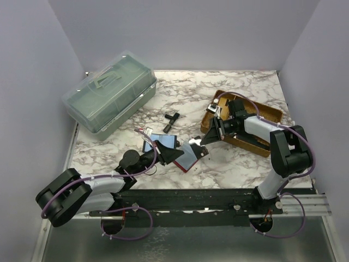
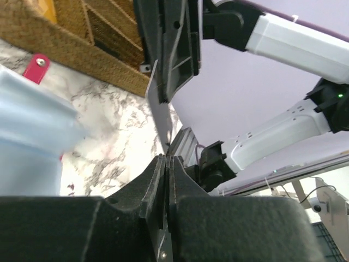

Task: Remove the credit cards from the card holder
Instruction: Remove the credit card from the card holder, then place the credit card in the storage box.

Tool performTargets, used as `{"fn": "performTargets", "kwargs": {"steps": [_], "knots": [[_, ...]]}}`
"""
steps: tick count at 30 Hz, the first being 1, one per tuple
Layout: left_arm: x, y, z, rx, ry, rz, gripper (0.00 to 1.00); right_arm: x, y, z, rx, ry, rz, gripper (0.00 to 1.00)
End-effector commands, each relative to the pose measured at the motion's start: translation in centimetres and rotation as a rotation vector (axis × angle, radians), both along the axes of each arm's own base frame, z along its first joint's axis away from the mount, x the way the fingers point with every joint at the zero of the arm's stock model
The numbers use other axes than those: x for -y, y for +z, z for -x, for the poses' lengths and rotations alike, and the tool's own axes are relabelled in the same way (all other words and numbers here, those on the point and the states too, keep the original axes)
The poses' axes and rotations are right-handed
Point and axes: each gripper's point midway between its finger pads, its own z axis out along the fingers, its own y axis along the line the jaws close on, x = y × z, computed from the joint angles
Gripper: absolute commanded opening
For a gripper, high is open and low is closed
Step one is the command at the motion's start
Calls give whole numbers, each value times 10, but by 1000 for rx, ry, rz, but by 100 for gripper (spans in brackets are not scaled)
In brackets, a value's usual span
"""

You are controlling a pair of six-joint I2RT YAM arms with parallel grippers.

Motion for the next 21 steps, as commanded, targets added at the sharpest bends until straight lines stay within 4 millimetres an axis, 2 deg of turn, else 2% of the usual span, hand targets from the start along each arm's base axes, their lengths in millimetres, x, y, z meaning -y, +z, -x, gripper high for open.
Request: {"fn": "performTargets", "kwargs": {"steps": [1,7,13,17,21], "knots": [[-9,-12,-2,-42,44,-2,7,4,6,-3,96,-25,5,0],[-11,-35,-3,-122,58,-47,7,10,3,-10,166,-58,43,0],[-10,-54,-11,-215,96,-128,9,25,-2,-25,277,-100,131,0],[-13,-57,-18,-243,136,-179,13,45,-1,-47,318,-167,175,0],[-26,-51,-25,-237,215,-214,17,78,1,-74,370,-234,245,0]]}}
